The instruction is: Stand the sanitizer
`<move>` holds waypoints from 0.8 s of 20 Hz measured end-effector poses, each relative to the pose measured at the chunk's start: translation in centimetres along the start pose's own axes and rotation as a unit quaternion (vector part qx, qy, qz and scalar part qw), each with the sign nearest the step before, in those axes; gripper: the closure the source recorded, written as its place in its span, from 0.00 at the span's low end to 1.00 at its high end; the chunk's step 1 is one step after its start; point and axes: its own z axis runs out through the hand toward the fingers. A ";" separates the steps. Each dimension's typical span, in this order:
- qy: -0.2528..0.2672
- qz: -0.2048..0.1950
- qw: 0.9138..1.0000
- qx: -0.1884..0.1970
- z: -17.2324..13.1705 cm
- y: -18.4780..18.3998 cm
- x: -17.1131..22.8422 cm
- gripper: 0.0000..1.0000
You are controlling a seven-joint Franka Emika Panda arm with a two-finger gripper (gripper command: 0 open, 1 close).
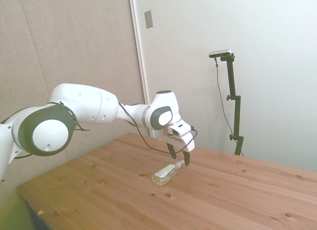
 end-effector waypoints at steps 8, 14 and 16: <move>-0.003 0.006 1.000 -0.007 1.1 0.6 0.6 1.00; -0.010 0.010 1.000 -0.002 1.1 0.9 1.0 1.00; -0.012 0.009 1.000 -0.001 1.2 1.0 1.2 1.00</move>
